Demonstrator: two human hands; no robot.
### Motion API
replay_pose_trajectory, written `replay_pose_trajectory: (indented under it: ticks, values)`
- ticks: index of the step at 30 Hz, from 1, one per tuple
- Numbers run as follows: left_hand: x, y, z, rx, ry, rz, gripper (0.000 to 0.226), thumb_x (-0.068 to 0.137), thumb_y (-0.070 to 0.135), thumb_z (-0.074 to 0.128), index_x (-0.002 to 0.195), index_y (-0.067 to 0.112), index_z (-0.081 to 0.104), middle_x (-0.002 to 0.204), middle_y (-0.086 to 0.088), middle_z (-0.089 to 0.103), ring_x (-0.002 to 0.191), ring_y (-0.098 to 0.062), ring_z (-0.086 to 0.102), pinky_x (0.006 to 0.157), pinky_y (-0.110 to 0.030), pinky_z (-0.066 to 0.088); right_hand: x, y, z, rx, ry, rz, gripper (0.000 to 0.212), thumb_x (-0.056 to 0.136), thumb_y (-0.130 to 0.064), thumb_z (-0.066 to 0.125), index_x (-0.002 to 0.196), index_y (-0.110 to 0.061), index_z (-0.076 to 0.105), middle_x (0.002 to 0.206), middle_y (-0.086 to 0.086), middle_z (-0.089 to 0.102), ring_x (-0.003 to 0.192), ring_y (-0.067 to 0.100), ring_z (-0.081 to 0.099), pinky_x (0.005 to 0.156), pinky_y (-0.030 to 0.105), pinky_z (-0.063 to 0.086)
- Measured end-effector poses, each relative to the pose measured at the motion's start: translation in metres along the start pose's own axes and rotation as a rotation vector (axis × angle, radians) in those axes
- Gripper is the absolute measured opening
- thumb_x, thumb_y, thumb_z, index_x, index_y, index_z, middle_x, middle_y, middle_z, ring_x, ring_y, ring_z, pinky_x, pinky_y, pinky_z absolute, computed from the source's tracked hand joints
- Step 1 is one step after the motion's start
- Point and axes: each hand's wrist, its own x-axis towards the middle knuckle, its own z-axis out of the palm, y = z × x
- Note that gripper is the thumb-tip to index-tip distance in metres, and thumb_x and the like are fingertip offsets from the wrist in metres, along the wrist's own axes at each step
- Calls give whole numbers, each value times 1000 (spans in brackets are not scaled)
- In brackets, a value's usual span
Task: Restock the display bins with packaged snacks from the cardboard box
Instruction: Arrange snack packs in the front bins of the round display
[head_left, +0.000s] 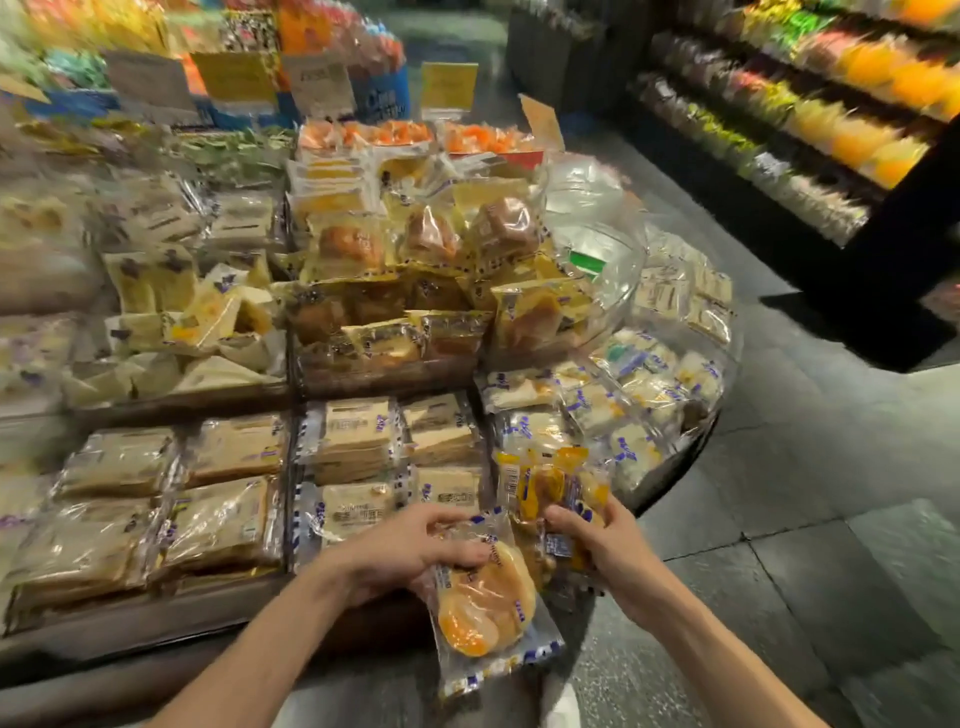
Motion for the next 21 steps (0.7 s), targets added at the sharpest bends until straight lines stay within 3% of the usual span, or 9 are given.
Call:
replay_pose_trajectory:
  ticks: [2,5,7,10,14,18,21]
  values:
    - [18,17,8,16,21,-9,28,85,25,76,107,19,61,97,8,69,80,-3,69,60,-19,52,7,-6,-27,-2,29,-16,67,64,-37,86,123,-25,58,107,1,76,95,21,75,69,42,62]
    - [66,58,29,41,-5,45,27,86,25,74,104,6,70,82,2,75,66,-6,66,50,-17,46,23,-22,-86,-1,45,-66,56,72,-30,85,120,-28,58,107,-1,75,93,17,75,64,35,60]
    - [103,93,51,70,62,101,23,91,20,69,101,-1,71,73,4,71,54,-1,60,45,-13,40,41,-35,-136,-6,59,-106,56,73,-27,85,122,-25,58,106,-1,76,93,18,75,69,36,61]
    - [164,144,86,15,204,159,26,92,20,69,99,-5,66,70,3,68,54,-4,62,42,-19,44,64,-62,-205,-15,110,-126,60,69,-28,86,122,-21,59,107,1,76,95,19,74,81,43,62]
    - [231,203,131,-192,310,285,20,96,17,63,111,4,65,96,-9,72,69,-8,68,43,-23,49,93,-103,-286,-55,129,-183,72,59,-37,91,120,-22,58,111,1,74,98,18,73,87,47,60]
    - [285,245,166,-355,365,297,25,98,25,61,120,12,61,120,-19,65,69,-21,60,43,-25,46,126,-141,-355,-59,139,-238,54,72,-14,87,118,-16,57,105,1,75,92,16,74,75,32,62]
    - [333,273,182,-414,433,299,19,98,26,60,114,17,64,118,-18,69,73,-26,60,42,-25,44,163,-170,-399,-65,132,-286,50,75,-6,84,116,-15,57,104,1,75,89,13,74,70,26,61]
